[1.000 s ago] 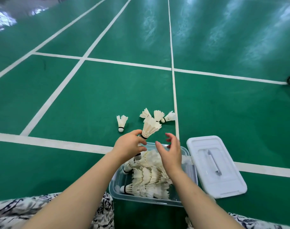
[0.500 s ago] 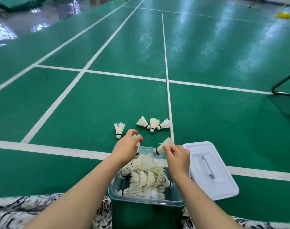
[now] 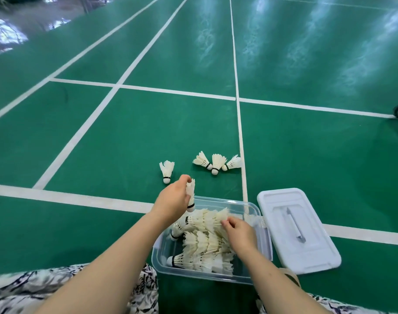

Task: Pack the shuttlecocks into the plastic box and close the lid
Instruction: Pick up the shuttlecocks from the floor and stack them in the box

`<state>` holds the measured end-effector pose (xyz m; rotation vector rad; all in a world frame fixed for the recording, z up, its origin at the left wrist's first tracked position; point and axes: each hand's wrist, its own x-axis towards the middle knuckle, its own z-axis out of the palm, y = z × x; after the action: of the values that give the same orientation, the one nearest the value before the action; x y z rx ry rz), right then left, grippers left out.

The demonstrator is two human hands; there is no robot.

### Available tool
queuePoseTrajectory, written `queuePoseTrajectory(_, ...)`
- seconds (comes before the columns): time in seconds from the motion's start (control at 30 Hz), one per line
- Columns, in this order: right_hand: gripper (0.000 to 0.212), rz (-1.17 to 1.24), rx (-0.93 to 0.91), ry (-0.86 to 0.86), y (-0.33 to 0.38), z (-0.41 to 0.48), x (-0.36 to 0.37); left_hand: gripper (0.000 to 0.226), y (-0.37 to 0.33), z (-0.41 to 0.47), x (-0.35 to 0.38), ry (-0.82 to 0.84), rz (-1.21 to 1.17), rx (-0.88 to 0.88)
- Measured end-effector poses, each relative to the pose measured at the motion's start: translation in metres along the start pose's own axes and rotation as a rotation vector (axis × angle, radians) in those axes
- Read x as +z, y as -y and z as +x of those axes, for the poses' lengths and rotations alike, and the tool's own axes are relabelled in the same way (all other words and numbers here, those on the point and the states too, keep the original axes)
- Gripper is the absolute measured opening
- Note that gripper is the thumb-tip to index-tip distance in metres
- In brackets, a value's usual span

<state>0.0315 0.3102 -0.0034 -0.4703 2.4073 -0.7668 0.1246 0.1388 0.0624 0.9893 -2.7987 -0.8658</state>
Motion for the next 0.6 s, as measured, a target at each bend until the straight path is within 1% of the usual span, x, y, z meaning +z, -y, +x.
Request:
queuePoseTrajectory(0.1,0.023,-0.022,0.021,0.028,-0.009,0.005,0.005,0.029,0.001,0.002,0.0,0.01,0.007,0.002)
queuePoseTrajectory(0.2,0.027,-0.013,0.04,0.043,-0.009,0.009,0.013,0.032,-0.002,0.001,0.006,0.046,0.054,0.055)
queuePoseTrajectory(0.3,0.024,0.008,0.056,0.052,-0.007,0.01,0.016,0.032,-0.005,0.001,0.014,0.073,0.092,0.1)
queuePoseTrajectory(0.4,0.026,0.014,0.072,0.066,-0.008,0.011,0.017,0.032,-0.005,0.002,0.018,0.083,0.118,0.148)
queuePoseTrajectory(0.43,0.03,0.022,0.073,0.055,-0.008,0.011,0.016,0.032,-0.006,0.002,0.017,0.084,0.123,0.161)
queuePoseTrajectory(0.5,0.046,0.065,0.073,0.012,-0.004,0.008,0.012,0.032,-0.007,0.002,0.015,0.088,0.129,0.179)
queuePoseTrajectory(0.53,0.049,0.085,0.065,-0.015,-0.002,0.006,0.01,0.033,-0.008,0.002,0.014,0.097,0.133,0.183)
queuePoseTrajectory(0.6,0.048,0.096,0.029,-0.077,0.003,0.0,0.003,0.033,-0.01,0.0,0.011,0.12,0.141,0.192)
